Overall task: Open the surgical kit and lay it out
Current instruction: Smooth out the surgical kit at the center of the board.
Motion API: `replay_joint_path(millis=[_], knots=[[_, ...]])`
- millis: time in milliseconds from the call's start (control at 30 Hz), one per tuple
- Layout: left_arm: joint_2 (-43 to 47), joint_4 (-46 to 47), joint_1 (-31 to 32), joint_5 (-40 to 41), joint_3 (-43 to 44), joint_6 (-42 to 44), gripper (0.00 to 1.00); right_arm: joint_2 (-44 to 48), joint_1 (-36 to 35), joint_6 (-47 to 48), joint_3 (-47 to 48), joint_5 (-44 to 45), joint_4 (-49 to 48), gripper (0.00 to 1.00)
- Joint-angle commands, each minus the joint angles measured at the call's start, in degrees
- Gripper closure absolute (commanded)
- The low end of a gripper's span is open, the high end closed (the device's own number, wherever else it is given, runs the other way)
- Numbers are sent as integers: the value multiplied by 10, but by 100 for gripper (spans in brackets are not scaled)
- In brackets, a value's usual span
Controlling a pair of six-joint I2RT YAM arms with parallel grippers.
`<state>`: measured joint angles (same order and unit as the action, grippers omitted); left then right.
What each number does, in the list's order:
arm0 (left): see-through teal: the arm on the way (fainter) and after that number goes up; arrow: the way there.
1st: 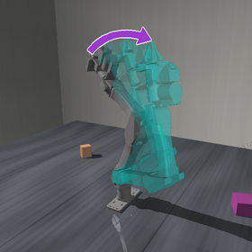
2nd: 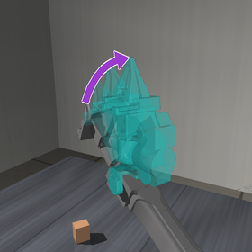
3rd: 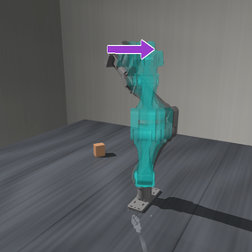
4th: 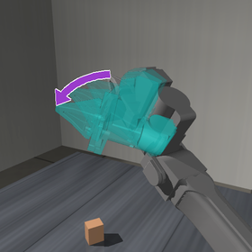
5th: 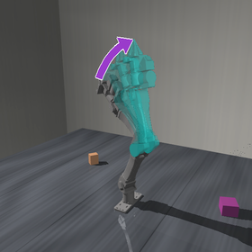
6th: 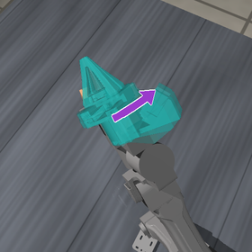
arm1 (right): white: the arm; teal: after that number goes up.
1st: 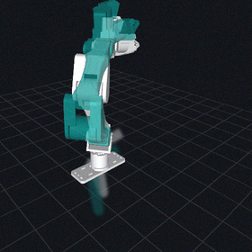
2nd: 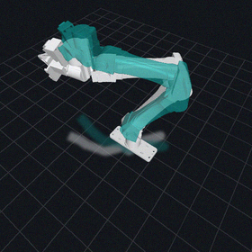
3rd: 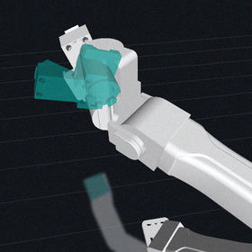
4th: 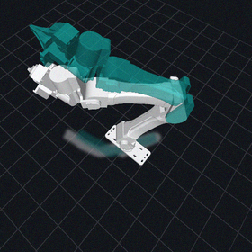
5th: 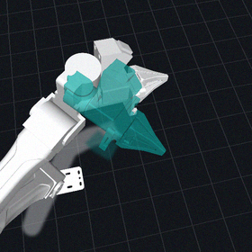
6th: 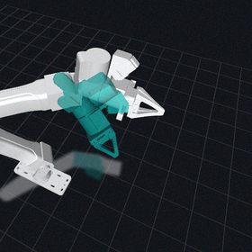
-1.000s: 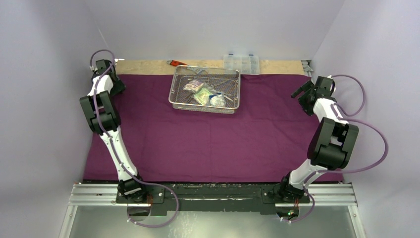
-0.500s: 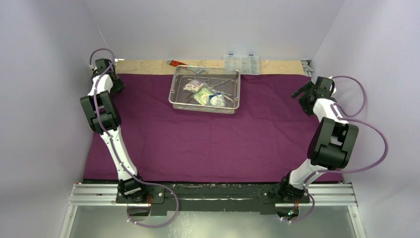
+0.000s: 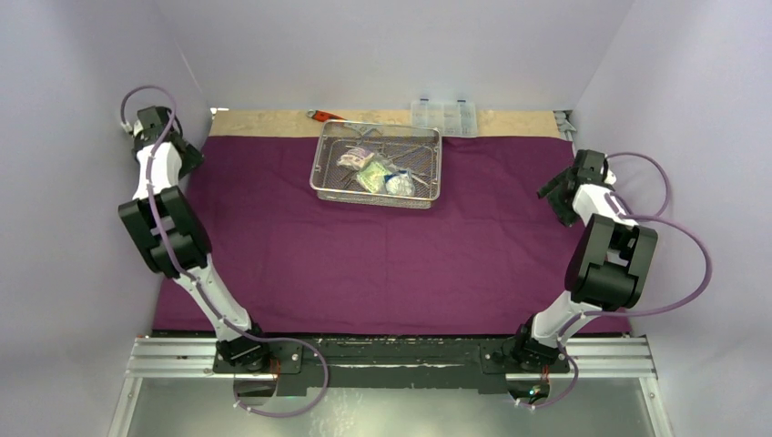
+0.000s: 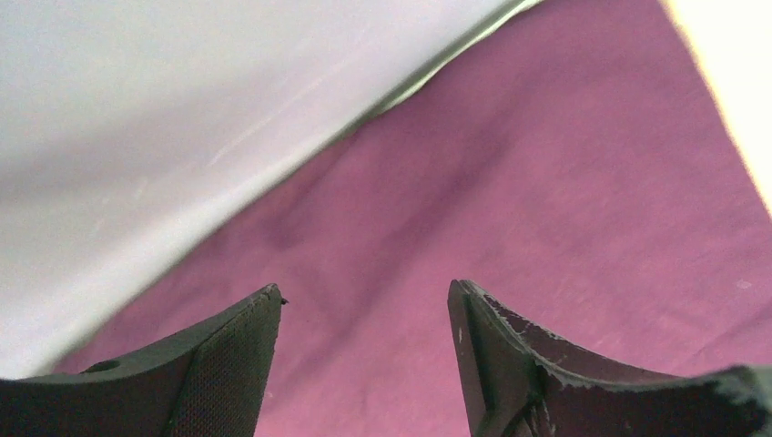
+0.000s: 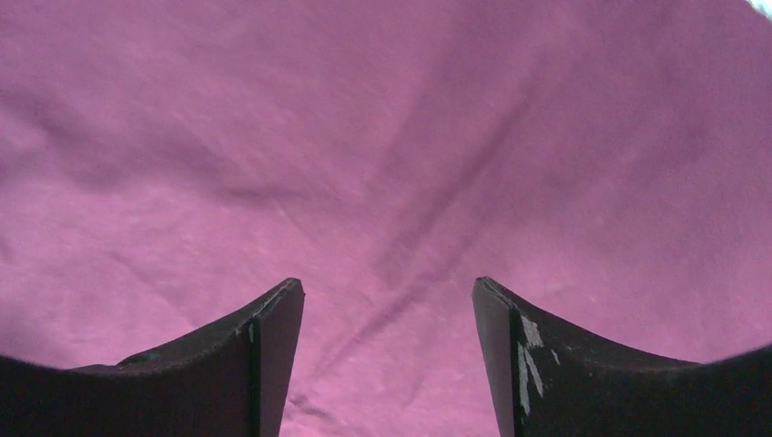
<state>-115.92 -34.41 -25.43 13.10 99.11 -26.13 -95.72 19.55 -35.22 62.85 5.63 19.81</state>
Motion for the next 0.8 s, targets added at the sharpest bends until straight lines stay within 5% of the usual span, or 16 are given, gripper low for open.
replay_joint_path(millis=[0, 333, 767], knots=[[67, 8, -19, 16, -133, -70, 35, 26, -1, -21, -34, 52, 39, 31], [180, 43, -44, 98, -364, -120, 50, 19, 0, -10, -89, 28, 14, 48], [181, -7, -73, 190, -385, -187, 48, -21, 13, -46, -70, 135, 83, 49]])
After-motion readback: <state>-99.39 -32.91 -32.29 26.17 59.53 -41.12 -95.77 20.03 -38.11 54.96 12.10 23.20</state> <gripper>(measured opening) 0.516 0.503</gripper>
